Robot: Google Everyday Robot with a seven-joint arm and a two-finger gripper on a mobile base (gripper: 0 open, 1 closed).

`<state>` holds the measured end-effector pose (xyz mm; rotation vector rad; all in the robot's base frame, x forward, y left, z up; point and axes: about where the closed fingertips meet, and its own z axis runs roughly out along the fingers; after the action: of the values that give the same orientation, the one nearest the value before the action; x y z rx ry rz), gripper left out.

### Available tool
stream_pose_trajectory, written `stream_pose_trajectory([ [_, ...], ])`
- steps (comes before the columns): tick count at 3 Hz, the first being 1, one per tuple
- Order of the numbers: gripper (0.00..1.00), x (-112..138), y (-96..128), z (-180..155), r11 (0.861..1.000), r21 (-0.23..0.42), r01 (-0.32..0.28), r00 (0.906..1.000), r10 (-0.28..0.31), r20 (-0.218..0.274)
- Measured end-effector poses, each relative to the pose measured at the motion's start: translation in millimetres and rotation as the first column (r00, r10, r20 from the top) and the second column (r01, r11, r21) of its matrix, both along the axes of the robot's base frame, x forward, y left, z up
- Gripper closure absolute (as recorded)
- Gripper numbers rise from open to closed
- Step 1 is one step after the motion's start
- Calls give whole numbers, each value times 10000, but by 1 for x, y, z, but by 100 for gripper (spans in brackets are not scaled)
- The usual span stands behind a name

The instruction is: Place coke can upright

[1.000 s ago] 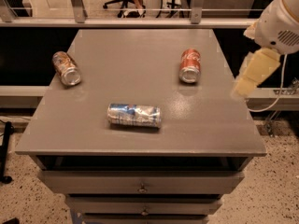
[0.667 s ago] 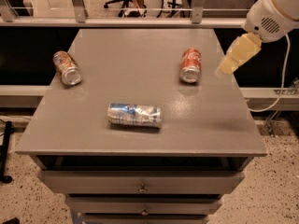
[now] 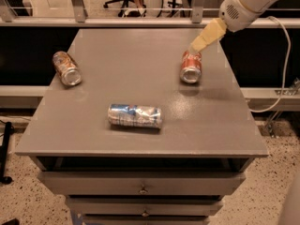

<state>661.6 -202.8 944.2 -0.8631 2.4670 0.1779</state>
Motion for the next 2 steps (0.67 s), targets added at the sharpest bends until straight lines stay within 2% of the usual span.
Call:
stream_pose_trajectory([
  [1,0,28,9,-23,9879,-24,1552,9850,-1550,-757],
  [2,0,49,18,-55,9390,-531,3398,9223,-3438,-1764],
])
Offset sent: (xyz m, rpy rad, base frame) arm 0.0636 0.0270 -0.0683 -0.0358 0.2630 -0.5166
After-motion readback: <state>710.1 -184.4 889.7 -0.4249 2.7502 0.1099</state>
